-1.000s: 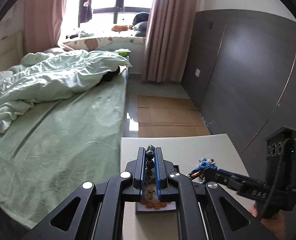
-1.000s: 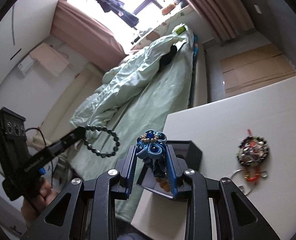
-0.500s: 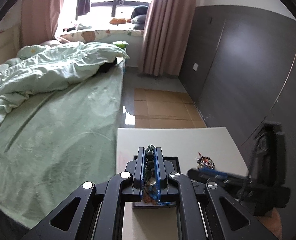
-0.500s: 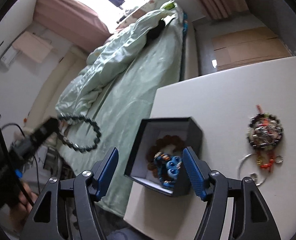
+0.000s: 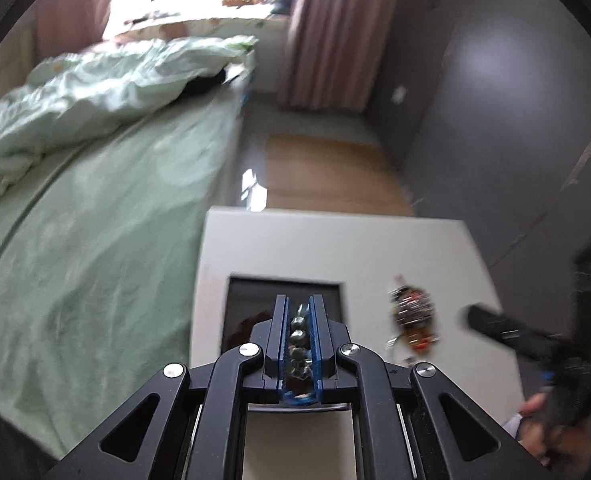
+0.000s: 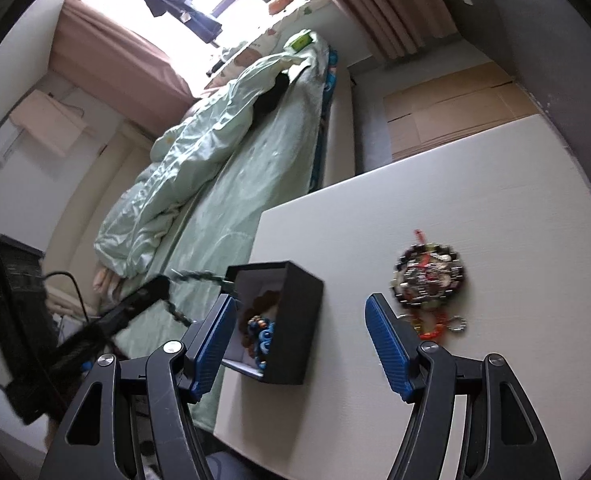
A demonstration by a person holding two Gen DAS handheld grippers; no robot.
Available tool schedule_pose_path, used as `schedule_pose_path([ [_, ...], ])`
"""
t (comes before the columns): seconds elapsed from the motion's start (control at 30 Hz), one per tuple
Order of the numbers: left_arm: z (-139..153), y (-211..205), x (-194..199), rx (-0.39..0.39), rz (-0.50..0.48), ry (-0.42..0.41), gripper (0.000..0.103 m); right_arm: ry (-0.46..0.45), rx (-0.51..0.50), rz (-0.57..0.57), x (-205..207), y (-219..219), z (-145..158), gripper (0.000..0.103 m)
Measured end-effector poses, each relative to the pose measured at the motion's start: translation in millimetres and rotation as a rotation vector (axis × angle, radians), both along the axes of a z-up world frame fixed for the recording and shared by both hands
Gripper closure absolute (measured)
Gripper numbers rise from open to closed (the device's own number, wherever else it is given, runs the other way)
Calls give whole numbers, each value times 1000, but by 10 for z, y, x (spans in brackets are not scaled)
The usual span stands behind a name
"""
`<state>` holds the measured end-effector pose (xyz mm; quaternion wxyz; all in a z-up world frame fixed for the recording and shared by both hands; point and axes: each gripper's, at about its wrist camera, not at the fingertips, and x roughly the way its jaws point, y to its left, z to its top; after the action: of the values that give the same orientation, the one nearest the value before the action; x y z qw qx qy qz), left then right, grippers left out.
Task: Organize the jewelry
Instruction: 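Carry the bracelet into the box with the left gripper while the right gripper carries the blue flower keychain there, then lower the left gripper onto the beaded pendant with red cord and close it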
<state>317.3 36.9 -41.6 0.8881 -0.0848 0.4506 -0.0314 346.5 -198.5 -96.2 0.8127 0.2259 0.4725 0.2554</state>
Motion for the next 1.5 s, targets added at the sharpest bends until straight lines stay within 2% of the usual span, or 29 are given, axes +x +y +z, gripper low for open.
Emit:
schedule_pose_path([
  [0.07, -77, 59, -5, -26, 8, 20, 93, 6, 1, -20, 8, -90, -12, 35],
  [0.13, -120, 73, -23, -13, 11, 33, 85, 7, -2, -34, 4, -151, -8, 35],
  [0.2, -122, 70, -41, -9, 15, 33, 49, 3, -2, -40, -2, -189, 1, 35],
  [0.27, -78, 55, -94, -14, 15, -1, 38, -1, -5, -45, -5, -238, 7, 35],
  [0.53, -9, -202, -104, -15, -63, -24, 38, 18, -37, -88, -20, -491, -60, 35],
  [0.77, -99, -553, 5, -46, -156, -19, 38, 33, -60, -172, -51, -779, -103, 35],
  [0.83, -125, -680, 75, -51, -188, -18, 41, 36, -70, -188, -58, -844, -115, 35],
  [0.9, -164, -757, 144, -56, -206, -3, 52, 39, -76, -208, -61, -910, -121, 35],
  [1.0, -295, -890, 316, -81, -233, 51, 62, 39, -85, -230, -57, -966, -120, 35],
  [1.3, -613, -1125, 688, -87, -277, 147, 70, 52, -102, -287, -17, -1095, -153, 36],
  [1.5, -874, -1178, 905, -91, -258, 205, 78, 62, -93, -313, -4, -1152, -173, 36],
])
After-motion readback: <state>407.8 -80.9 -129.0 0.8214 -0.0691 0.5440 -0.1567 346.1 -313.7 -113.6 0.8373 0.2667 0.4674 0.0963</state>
